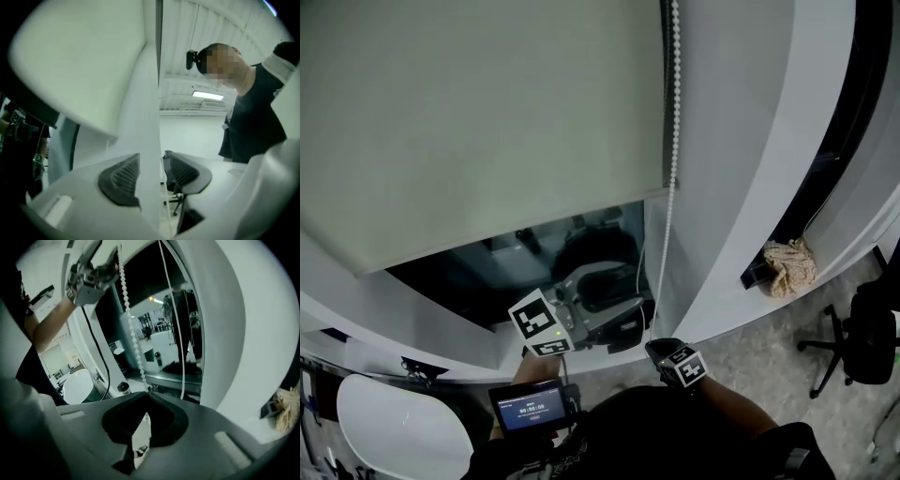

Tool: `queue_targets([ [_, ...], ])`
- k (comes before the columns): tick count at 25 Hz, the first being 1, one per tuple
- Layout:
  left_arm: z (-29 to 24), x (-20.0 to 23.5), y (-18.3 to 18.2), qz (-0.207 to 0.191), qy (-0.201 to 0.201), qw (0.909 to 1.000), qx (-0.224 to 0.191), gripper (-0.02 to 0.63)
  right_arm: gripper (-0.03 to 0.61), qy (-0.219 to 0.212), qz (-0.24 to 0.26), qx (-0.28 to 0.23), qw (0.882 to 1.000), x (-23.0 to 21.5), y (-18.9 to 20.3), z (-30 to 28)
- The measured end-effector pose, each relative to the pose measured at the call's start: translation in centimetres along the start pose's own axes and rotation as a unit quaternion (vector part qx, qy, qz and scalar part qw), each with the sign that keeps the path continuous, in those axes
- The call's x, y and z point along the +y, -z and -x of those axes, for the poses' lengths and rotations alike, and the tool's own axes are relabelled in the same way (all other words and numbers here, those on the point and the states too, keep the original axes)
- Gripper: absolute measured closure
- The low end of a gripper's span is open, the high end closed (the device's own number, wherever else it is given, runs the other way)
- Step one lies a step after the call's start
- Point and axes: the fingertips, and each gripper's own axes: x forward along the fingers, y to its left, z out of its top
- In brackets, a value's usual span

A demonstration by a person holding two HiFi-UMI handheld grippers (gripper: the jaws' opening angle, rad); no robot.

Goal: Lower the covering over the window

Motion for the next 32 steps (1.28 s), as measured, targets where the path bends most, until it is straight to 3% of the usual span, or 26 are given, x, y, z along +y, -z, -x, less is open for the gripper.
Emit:
queue_targets([
  [3,-3.3,-0.7,-2.0,-0.001,0.008,0.9994,-0.035,0.414,0.569,-0.007,-0.015,0.019,1.000,0.1,1.5,-0.2],
  [8,-6.0,-0.1,-5.5,0.015,0.010,0.9971,-0.073,0.416,0.569,-0.013,-0.024,0.010,1.000,0.4,1.0,1.0],
  [9,-6.3,0.0,-6.3,0.013,0.010,0.9965,-0.082,0.427,0.569,-0.014,-0.026,0.008,1.000,0.5,0.8,1.3],
  [12,-6.9,-0.6,-8.0,0.006,0.023,0.9946,-0.101,0.590,0.569,-0.021,-0.033,0.001,0.999,0.8,0.5,1.9],
  [16,-8.0,-1.6,-8.3,-0.010,0.037,0.9948,-0.094,0.590,0.569,-0.033,-0.046,-0.005,0.998,1.2,0.3,2.4],
  [19,-8.1,-1.2,-8.2,0.008,0.036,0.9953,-0.090,0.601,0.569,-0.037,-0.055,0.004,0.998,1.4,0.9,2.7],
  [21,-8.1,-0.4,-7.5,0.011,0.023,0.9971,-0.071,0.603,0.569,-0.030,-0.058,0.030,0.997,1.1,2.1,2.9],
  [23,-7.9,1.0,-5.6,-0.013,-0.016,0.9991,-0.037,0.604,0.566,-0.010,-0.058,0.072,0.996,0.2,4.5,3.1],
  [25,-7.2,2.3,-3.3,-0.013,-0.046,0.9988,-0.011,0.604,0.556,0.012,-0.065,0.078,0.995,-1.0,6.1,3.2],
  [27,-6.5,3.3,-0.8,0.013,-0.060,0.9981,0.007,0.604,0.506,0.020,-0.084,0.039,0.995,-1.7,5.1,3.9],
  [32,-4.8,5.5,7.8,0.070,-0.087,0.9918,0.061,0.604,0.485,0.043,-0.091,-0.092,0.991,-3.7,-0.5,7.0],
])
